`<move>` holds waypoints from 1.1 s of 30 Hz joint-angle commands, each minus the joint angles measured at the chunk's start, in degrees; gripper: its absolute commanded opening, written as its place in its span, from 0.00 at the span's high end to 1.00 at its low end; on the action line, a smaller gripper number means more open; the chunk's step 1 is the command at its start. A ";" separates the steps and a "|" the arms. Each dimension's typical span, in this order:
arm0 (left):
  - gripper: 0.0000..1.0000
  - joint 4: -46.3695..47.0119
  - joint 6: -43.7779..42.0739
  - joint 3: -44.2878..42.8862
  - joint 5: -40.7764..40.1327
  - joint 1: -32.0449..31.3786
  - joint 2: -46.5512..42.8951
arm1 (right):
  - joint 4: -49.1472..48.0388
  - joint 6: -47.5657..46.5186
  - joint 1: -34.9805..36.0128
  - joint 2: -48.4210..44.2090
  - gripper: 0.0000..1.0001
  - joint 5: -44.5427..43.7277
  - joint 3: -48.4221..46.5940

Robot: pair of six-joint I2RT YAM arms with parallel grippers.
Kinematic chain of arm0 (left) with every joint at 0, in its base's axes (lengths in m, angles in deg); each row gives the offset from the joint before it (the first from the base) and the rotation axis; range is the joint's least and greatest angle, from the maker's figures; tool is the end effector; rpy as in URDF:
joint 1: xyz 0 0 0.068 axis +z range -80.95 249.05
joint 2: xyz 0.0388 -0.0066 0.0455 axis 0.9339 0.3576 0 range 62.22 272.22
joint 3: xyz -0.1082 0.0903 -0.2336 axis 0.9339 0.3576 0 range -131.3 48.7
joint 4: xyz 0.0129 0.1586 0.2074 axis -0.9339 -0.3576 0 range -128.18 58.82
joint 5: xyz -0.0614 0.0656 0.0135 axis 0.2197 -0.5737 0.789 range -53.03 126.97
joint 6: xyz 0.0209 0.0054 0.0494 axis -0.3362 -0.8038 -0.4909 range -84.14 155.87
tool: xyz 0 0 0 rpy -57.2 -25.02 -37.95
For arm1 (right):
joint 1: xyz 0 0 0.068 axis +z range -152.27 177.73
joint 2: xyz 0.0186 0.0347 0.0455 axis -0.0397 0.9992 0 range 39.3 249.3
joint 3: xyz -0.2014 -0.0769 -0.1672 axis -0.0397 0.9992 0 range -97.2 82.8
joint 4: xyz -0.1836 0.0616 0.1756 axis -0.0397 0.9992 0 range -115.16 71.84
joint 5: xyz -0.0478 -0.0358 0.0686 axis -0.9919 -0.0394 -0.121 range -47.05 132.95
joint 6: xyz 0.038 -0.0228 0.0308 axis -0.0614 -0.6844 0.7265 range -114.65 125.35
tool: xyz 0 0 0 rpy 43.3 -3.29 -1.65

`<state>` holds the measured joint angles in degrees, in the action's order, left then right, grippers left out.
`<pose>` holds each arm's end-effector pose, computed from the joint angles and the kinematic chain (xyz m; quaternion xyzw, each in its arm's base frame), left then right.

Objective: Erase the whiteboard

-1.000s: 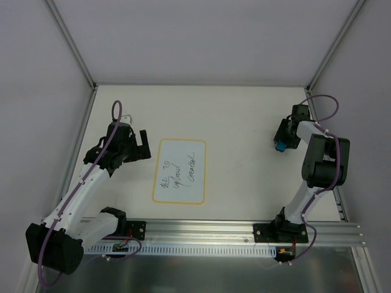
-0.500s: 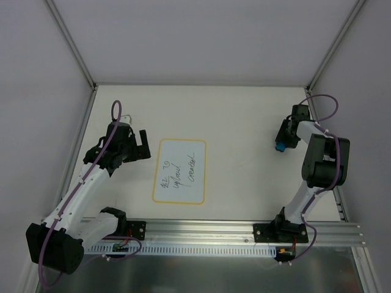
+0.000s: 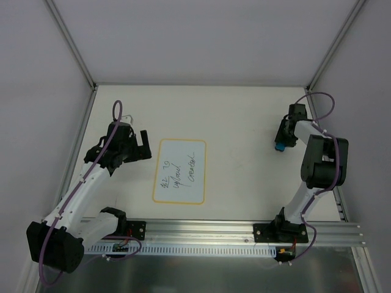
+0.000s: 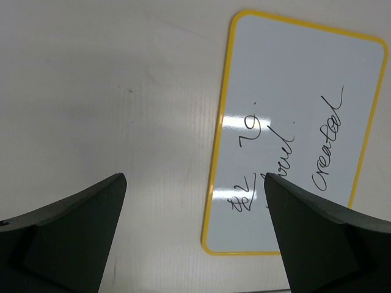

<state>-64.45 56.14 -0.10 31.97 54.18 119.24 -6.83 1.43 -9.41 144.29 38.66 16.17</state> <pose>0.2031 -0.0507 0.2868 -0.0609 0.9090 -0.0860 0.4032 0.3745 -0.0495 0.1720 0.0375 0.9567 -0.0633 0.2817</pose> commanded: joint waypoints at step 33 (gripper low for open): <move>0.04 0.32 17.52 10.04 5.87 0.11 3.98 | 6.98 -1.53 60.48 12.16 0.85 -1.77 -21.70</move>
<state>-64.47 71.39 9.37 38.05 54.15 122.56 -1.19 -0.89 50.39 154.74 38.61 -2.80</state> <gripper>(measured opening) 0.963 0.390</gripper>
